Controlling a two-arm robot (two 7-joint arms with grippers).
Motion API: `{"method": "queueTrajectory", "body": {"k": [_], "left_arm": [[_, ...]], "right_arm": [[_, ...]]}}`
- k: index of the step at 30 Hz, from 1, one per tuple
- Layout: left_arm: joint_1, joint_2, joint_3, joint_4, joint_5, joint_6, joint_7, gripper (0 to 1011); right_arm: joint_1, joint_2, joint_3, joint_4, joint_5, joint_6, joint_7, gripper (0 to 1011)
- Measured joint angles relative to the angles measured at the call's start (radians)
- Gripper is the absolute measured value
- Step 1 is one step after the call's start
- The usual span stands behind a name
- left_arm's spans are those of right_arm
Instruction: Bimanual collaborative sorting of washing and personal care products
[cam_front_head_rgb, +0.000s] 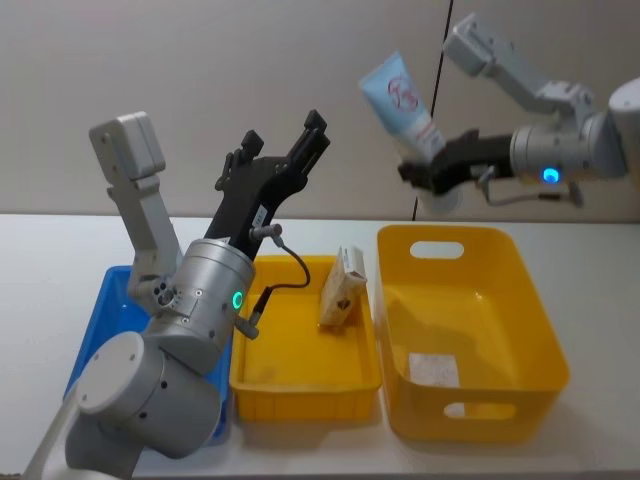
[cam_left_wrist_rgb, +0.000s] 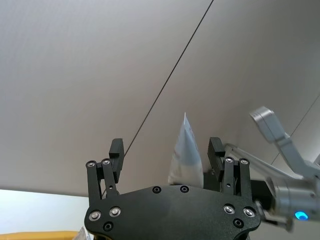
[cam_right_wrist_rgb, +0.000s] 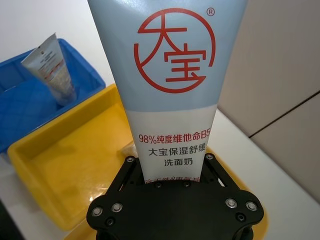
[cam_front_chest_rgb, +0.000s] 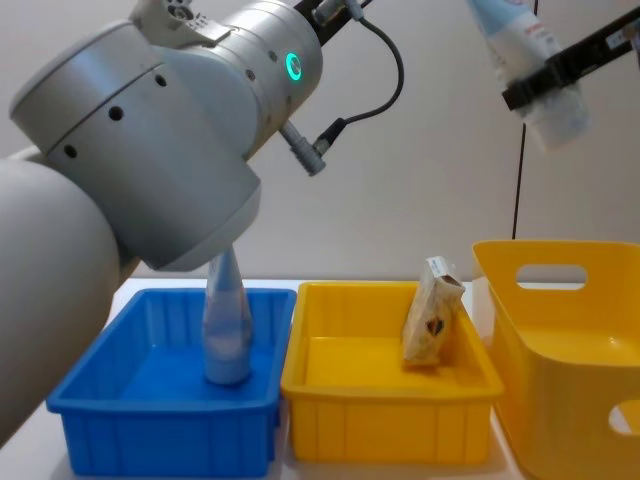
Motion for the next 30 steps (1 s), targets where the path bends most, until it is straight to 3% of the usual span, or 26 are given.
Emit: {"method": "queueTrajectory", "body": {"k": [5, 15, 21, 30], "left_arm": [[0.0, 0.0, 0.0, 0.0, 0.0, 0.0, 0.0, 1001], [0.0, 0.0, 0.0, 0.0, 0.0, 0.0, 0.0, 1001], [0.0, 0.0, 0.0, 0.0, 0.0, 0.0, 0.0, 1002], [0.0, 0.0, 0.0, 0.0, 0.0, 0.0, 0.0, 1001]], "right_arm": [[-0.113, 0.028, 0.038, -0.19, 0.013, 0.147, -0.083, 246], [-0.243, 0.052, 0.082, -0.423, 0.003, 0.35, -0.21, 246], [-0.277, 0.074, 0.099, -0.51, -0.015, 0.437, -0.258, 246], [-0.29, 0.104, 0.115, -0.562, -0.034, 0.508, -0.289, 246]]}}
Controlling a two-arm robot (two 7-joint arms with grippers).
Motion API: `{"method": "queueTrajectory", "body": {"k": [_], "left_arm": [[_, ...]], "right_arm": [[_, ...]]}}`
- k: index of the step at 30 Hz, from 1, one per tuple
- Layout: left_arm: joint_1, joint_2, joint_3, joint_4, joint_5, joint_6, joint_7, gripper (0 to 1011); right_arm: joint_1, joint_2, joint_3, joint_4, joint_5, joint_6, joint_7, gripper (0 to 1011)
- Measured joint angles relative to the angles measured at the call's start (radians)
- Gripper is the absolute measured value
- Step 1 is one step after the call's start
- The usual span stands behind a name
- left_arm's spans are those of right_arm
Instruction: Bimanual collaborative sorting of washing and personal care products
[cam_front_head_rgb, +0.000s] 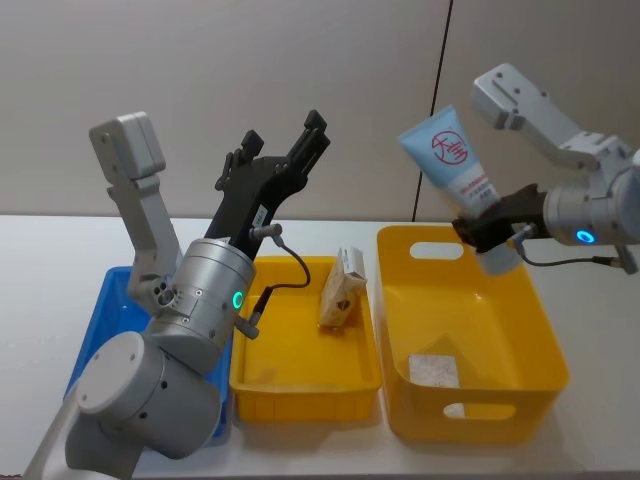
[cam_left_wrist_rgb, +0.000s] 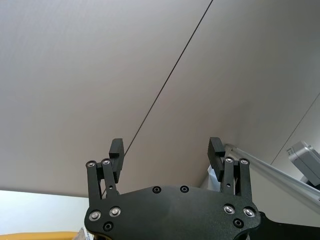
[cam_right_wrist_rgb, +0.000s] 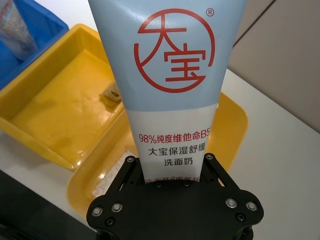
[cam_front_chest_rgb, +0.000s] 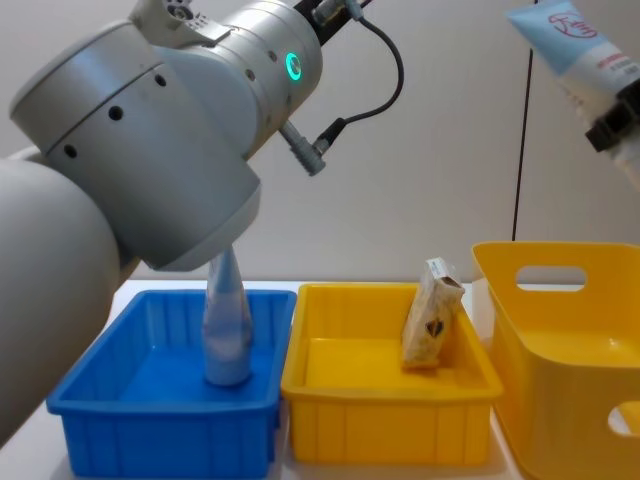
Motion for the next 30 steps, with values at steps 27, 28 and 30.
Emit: {"method": "queueTrajectory", "body": {"k": [27, 28, 30], "left_arm": [[0.0, 0.0, 0.0, 0.0, 0.0, 0.0, 0.0, 1002], [0.0, 0.0, 0.0, 0.0, 0.0, 0.0, 0.0, 1001], [0.0, 0.0, 0.0, 0.0, 0.0, 0.0, 0.0, 1001]], "right_arm": [[0.0, 0.027, -0.004, -0.005, -0.026, 0.06, -0.007, 252], [0.0, 0.028, -0.004, -0.004, -0.026, 0.06, -0.007, 273], [0.001, 0.028, -0.004, -0.004, -0.027, 0.061, -0.007, 306]]}}
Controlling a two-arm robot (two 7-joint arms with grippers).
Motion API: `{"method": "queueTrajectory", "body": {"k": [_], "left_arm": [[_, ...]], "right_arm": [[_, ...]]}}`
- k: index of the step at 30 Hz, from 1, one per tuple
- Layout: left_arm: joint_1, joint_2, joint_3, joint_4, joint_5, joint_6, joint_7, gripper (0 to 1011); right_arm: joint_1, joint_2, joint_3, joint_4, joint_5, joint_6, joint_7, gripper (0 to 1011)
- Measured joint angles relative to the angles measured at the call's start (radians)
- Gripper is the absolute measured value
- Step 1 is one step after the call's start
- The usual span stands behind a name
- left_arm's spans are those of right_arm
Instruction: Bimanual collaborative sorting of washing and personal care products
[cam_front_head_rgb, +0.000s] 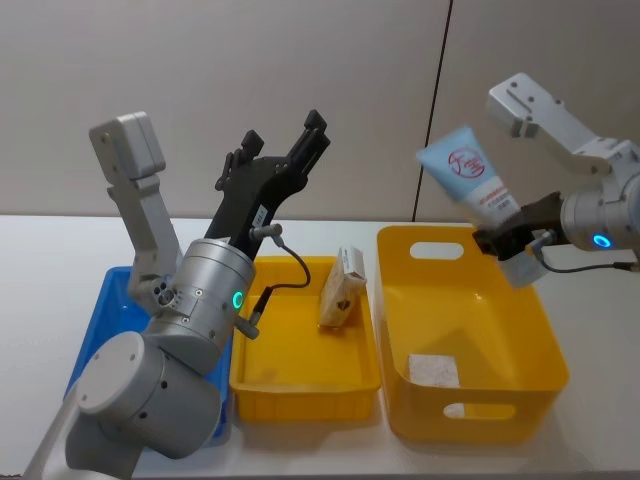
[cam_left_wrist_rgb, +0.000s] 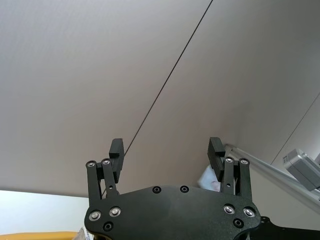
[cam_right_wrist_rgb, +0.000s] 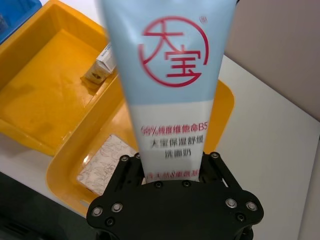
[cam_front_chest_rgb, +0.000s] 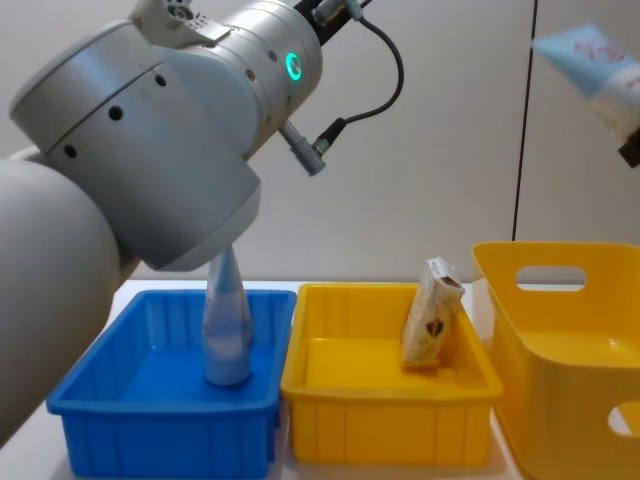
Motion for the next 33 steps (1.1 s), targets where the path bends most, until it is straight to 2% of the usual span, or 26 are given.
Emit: {"method": "queueTrajectory", "body": {"k": [2, 4, 6, 7, 9, 21, 33], "left_arm": [[0.0, 0.0, 0.0, 0.0, 0.0, 0.0, 0.0, 1001], [0.0, 0.0, 0.0, 0.0, 0.0, 0.0, 0.0, 1001], [0.0, 0.0, 0.0, 0.0, 0.0, 0.0, 0.0, 1001], [0.0, 0.0, 0.0, 0.0, 0.0, 0.0, 0.0, 1001], [0.0, 0.0, 0.0, 0.0, 0.0, 0.0, 0.0, 1001], [0.0, 0.0, 0.0, 0.0, 0.0, 0.0, 0.0, 1001], [0.0, 0.0, 0.0, 0.0, 0.0, 0.0, 0.0, 1002]], "right_arm": [[0.0, 0.0, 0.0, 0.0, -0.001, 0.001, 0.0, 424], [0.0, 0.001, 0.0, 0.001, -0.001, 0.002, 0.0, 445], [0.001, 0.001, -0.001, 0.001, -0.001, 0.002, 0.001, 545], [0.001, 0.001, -0.001, 0.001, -0.001, 0.002, 0.001, 545], [0.001, 0.001, -0.001, 0.001, -0.002, 0.003, 0.001, 648], [0.001, 0.003, -0.002, 0.002, -0.003, 0.005, 0.002, 1001], [0.001, 0.003, -0.002, 0.002, -0.003, 0.005, 0.001, 1002]]}}
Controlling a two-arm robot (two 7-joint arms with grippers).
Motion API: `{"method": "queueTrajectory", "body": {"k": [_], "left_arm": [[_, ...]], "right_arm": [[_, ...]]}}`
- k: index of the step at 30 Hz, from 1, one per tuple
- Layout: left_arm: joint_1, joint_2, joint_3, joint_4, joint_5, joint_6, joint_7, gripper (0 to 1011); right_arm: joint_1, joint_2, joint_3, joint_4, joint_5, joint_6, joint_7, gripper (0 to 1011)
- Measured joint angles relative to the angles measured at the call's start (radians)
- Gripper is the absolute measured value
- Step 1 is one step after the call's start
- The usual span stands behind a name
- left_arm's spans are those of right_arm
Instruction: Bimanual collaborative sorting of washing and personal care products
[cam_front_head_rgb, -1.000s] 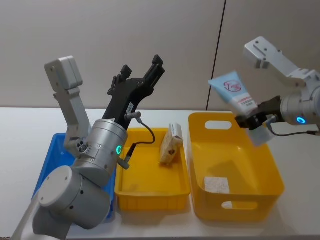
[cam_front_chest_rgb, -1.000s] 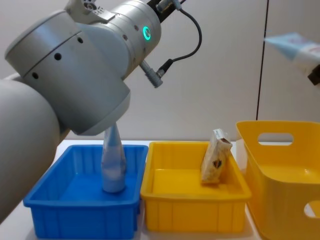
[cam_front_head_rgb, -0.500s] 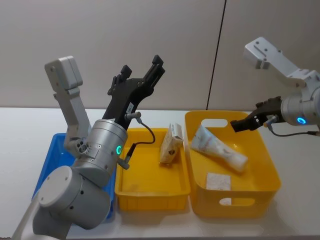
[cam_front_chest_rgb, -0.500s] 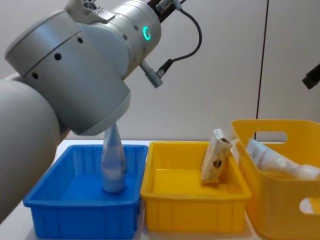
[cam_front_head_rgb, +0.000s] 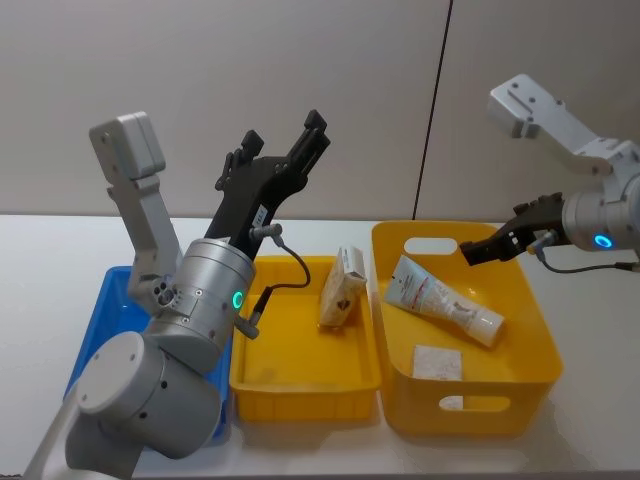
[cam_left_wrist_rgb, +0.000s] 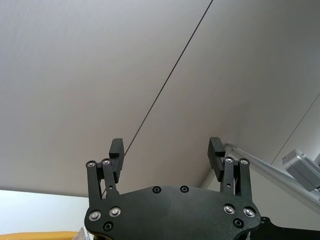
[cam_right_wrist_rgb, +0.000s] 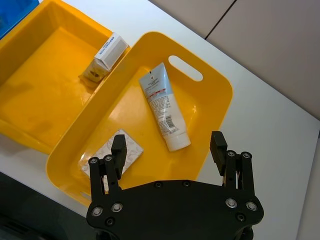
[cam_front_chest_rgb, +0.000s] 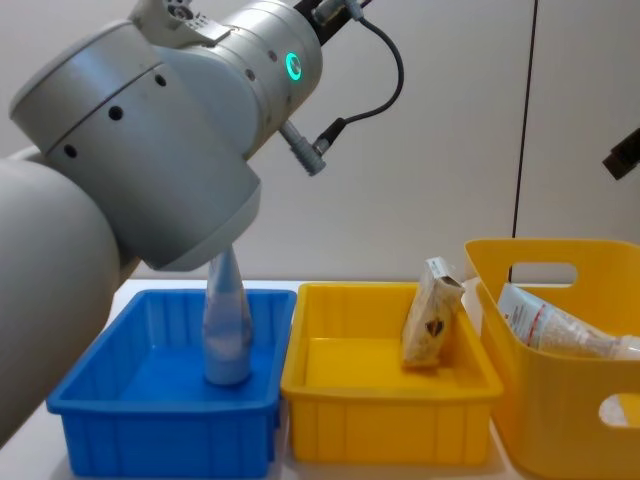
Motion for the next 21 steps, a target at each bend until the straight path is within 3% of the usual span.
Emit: {"method": "queueTrajectory", "body": {"k": [21], "left_arm": [[0.0, 0.0, 0.0, 0.0, 0.0, 0.0, 0.0, 1001]], "right_arm": [[0.0, 0.0, 0.0, 0.0, 0.0, 0.0, 0.0, 1002]]}}
